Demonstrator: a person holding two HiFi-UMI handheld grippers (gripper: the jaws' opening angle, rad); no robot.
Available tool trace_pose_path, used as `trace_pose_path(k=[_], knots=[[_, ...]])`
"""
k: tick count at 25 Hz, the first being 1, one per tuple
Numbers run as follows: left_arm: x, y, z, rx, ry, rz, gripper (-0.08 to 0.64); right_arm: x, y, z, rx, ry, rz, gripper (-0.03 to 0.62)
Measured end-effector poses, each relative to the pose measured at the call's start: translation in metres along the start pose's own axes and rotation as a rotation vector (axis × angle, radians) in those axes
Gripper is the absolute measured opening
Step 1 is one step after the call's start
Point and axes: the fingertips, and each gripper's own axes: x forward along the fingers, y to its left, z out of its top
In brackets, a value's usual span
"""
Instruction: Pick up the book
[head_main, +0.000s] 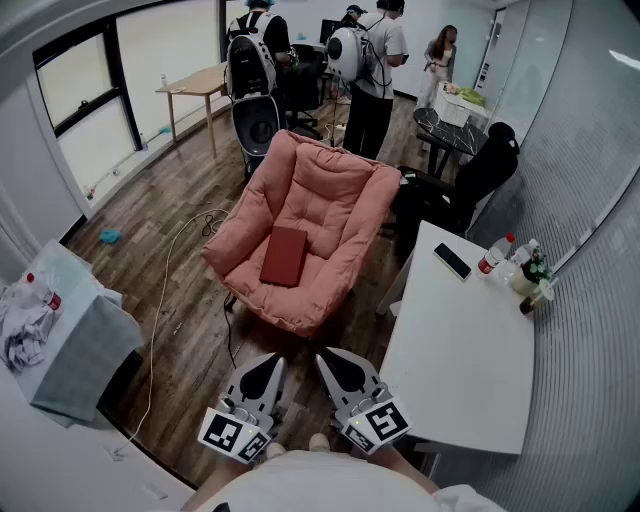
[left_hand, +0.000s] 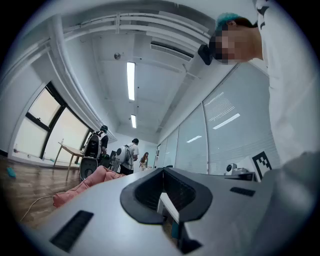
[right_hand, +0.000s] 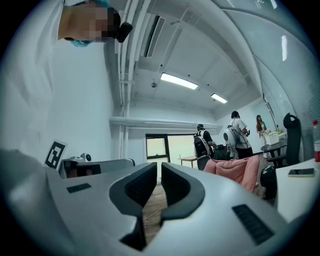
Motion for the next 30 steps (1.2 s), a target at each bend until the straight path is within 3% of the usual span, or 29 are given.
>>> trace_pose_path(k=[17, 30], knots=[[-0.012, 0.003, 0.005, 0.016, 0.002, -0.016, 0.005, 0.002, 0.011, 0.003, 0.024, -0.015, -0.038, 0.046], [-0.044, 0.024, 0.006, 0.003, 0.008, -0.02, 0.005, 0.022, 0.048, -0.002, 0.025, -0.031, -0.034, 0.046]])
